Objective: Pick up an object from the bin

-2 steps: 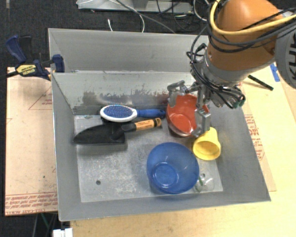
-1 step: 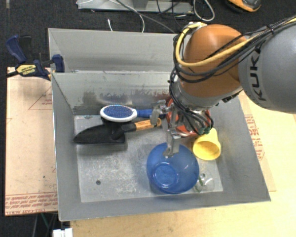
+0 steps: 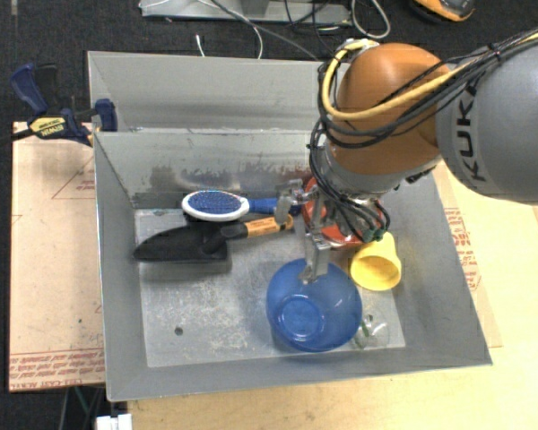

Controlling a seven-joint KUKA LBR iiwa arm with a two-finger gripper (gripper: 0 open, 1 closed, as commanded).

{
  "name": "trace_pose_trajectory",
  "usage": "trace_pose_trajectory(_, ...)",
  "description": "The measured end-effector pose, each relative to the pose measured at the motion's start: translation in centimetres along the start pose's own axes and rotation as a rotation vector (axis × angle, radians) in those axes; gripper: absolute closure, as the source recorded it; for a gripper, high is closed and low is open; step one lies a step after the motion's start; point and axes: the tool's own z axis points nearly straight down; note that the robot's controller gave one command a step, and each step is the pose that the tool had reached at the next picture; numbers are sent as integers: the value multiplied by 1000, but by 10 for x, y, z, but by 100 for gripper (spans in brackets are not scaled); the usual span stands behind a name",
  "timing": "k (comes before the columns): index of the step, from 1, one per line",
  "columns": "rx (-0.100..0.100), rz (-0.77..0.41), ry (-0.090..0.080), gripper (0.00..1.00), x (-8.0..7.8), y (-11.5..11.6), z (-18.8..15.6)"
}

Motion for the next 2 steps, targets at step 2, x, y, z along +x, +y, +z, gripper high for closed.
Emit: trace_pose_trajectory(2,3,-285,-11,0,-2,8,65)
